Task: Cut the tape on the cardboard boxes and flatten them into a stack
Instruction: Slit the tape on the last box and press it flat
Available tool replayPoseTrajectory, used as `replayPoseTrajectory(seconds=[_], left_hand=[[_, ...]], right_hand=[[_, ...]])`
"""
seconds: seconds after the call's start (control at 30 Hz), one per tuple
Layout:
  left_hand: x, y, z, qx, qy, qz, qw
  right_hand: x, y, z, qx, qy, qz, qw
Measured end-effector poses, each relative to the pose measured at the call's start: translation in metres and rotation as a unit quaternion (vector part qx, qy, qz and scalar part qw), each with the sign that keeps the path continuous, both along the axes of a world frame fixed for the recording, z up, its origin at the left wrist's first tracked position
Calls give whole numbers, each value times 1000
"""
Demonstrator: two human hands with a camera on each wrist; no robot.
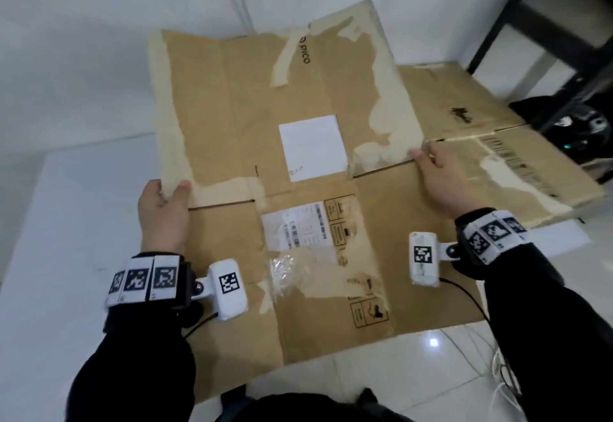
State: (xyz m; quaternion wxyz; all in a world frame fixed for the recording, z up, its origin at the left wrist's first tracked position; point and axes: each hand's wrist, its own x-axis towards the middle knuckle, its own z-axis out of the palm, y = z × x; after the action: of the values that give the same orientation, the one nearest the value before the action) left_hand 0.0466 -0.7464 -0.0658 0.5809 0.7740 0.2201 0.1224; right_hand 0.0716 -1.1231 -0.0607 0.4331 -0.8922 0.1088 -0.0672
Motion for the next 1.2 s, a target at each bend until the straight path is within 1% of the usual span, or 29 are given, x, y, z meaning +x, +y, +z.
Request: replayPoseTrajectory(seconds=[0.13, 0.2, 0.27, 0.33, 0.4, 0.43, 0.5, 0.53, 0.6, 0.67, 0.7, 0.73, 0.77, 0.87, 0.93, 0.97, 1.0, 1.03, 1.07, 1.13, 1.2], left_hand=[[18, -117, 7, -38, -10, -34, 999], [36, -170, 8, -57, -6, -48, 997], [61, -217, 7, -66, -5, -65, 996], [88, -258, 1, -61, 9, -77, 995], [114, -294, -7, -56, 31, -81, 995], [127, -308, -13, -57, 44, -77, 994], [152, -332, -27, -56, 63, -73, 994], [166, -341, -37, -47, 67, -67, 994], [185, -351, -55, -8, 108, -72, 992], [194, -355, -70, 18, 156, -92, 983], [194, -360, -72, 8, 184, -106, 977], [196, -363, -78, 3, 200, -117, 973], [193, -368, -80, -2, 223, -135, 965], [187, -380, -92, -6, 225, -188, 956], [183, -380, -97, -11, 250, -165, 954], [178, -379, -96, -25, 289, -126, 949], [172, -378, -95, -54, 324, -84, 941], [162, -380, -91, -102, 355, -53, 928], [153, -383, -89, -151, 368, -39, 917], [135, -390, -87, -201, 371, -43, 905], [124, -399, -85, -218, 359, -62, 906]], right_hand=[[-6, -112, 33, -23, -39, -34, 998], [7, -167, 44, -45, -43, -55, 997], [26, -214, 52, -66, -53, -96, 992], [44, -249, 57, -84, -73, -141, 984], [66, -276, 58, -110, -88, -158, 977], [76, -286, 56, -126, -79, -155, 977], [97, -304, 46, -159, -45, -113, 980], [106, -313, 36, -174, -19, -79, 981], [117, -326, 14, -199, 51, -8, 979], [121, -340, -8, -214, 135, 62, 966], [121, -349, -21, -218, 176, 92, 955], [120, -359, -33, -212, 207, 101, 950], [115, -367, -41, -196, 234, 85, 948], [108, -393, -71, -195, 246, 16, 949], [109, -402, -81, -182, 258, -19, 949], [109, -405, -80, -142, 280, -44, 948], [110, -409, -82, -85, 309, -62, 945], [112, -414, -85, -35, 337, -71, 938], [113, -418, -86, -10, 356, -64, 932], [114, -423, -88, 6, 371, -40, 928], [115, -425, -88, 41, 372, -30, 927]])
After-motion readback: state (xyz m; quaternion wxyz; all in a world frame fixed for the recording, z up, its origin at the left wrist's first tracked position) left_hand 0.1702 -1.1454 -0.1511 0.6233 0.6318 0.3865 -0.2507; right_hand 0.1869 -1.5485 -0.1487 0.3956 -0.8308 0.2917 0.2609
